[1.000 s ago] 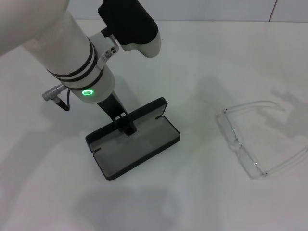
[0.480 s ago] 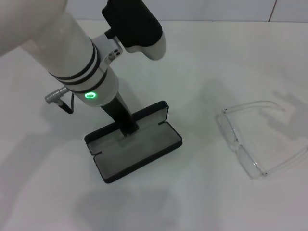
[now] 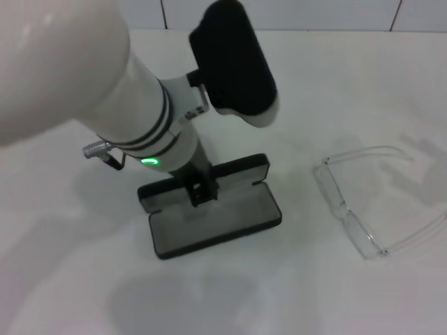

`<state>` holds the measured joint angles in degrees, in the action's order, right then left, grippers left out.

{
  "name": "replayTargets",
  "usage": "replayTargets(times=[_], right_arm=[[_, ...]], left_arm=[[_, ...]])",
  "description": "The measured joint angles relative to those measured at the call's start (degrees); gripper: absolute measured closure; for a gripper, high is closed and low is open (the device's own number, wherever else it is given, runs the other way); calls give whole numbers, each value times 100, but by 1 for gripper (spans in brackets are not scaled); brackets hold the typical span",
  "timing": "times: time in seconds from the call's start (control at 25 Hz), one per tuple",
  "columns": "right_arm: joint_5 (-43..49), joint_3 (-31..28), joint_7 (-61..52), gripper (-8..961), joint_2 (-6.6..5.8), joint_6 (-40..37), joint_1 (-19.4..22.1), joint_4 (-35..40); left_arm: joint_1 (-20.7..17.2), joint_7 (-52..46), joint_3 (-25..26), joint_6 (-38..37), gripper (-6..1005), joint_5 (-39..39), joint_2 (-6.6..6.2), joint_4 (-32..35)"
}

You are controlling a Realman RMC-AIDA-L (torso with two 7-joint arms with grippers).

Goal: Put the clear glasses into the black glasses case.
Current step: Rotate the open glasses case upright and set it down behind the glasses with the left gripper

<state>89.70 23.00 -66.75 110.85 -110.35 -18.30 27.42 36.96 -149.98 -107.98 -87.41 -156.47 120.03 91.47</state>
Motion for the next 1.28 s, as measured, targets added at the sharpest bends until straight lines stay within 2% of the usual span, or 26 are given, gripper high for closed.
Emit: replayTargets(times=[0.2,0.48,0.8,1.28], right_arm=[[-109,-6,45,231,16,-13,91,-7],[-146,-11,162,232,16,-107,201,-85],[-251,-80,234,232,20,-186,392,-142],[-296,-118,257,233,25,-268,488,-149]], left_arm=[[-139,148,-653,390,789,-376,7,443],[38,362,-1121,950,791,-444,21,225],[352,388,-1347,1369,792,-423,38,-262],[349,354,-1420,1642,734,-442,47,-340]])
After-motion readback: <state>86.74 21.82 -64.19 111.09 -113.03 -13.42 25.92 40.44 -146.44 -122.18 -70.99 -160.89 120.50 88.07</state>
